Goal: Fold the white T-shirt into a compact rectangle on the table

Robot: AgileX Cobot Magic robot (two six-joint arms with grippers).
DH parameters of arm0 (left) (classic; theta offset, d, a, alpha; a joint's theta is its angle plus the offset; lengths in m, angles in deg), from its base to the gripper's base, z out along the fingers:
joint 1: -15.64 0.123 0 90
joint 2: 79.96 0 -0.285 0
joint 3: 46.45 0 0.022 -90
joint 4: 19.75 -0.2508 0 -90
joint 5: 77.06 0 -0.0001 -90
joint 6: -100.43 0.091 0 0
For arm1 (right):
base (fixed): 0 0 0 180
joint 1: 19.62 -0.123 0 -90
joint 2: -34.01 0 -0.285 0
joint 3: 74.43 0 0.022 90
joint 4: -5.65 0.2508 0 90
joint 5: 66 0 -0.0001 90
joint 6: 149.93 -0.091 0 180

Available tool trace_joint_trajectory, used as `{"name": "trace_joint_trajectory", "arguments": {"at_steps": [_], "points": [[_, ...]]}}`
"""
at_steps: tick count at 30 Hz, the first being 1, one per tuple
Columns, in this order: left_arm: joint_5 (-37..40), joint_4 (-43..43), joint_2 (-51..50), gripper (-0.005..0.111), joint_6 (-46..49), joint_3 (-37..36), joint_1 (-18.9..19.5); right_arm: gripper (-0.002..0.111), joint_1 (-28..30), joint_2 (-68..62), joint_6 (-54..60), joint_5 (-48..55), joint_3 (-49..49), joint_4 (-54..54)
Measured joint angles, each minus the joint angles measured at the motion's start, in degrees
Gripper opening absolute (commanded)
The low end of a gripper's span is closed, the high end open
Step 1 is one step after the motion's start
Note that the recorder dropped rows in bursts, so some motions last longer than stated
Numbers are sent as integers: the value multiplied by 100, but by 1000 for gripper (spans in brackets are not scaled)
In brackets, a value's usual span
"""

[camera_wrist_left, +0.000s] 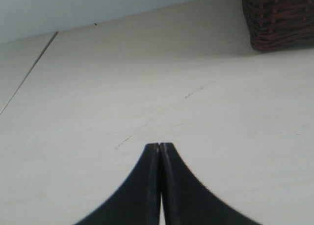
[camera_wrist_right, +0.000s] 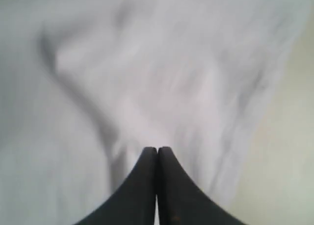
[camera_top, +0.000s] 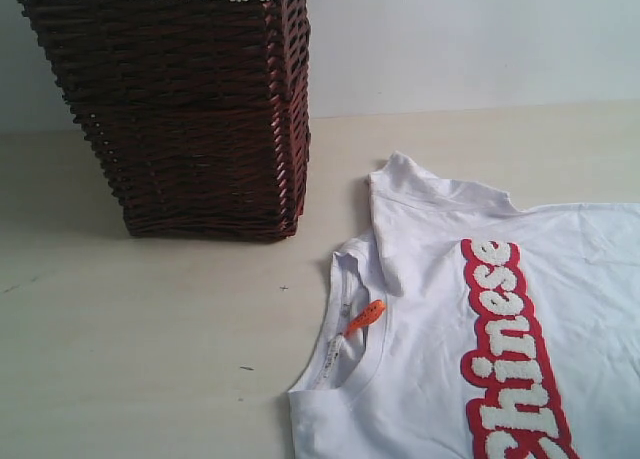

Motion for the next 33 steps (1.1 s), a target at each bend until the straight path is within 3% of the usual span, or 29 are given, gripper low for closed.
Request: {"name": "trace_joint_trajectory", "arguments": {"at_steps": [6,9,13,21,24,28,33], "points": [[0,0,0,0,0,0,0,26,-440,1154,285,-484,-810,6153],[0,0,0,0,0,0,0,31,-988,2119,1054,-689,-1406,7287],[0,0,0,0,0,0,0,33,-1840,3592,2104,-698,-2070,7636],[0,0,0,0,0,0,0,37,-3133,6431,2627,-1172,-3533,7603],[0,0,0,0,0,0,0,45,-3256,7051,1893,-1634,-3789,6631],[0,0,0,0,0,0,0,47,-3282,7386,-238,-1582,-3816,5206],[0,0,0,0,0,0,0,47,-3351,7396,-1401,-1519,-3835,4588]]}}
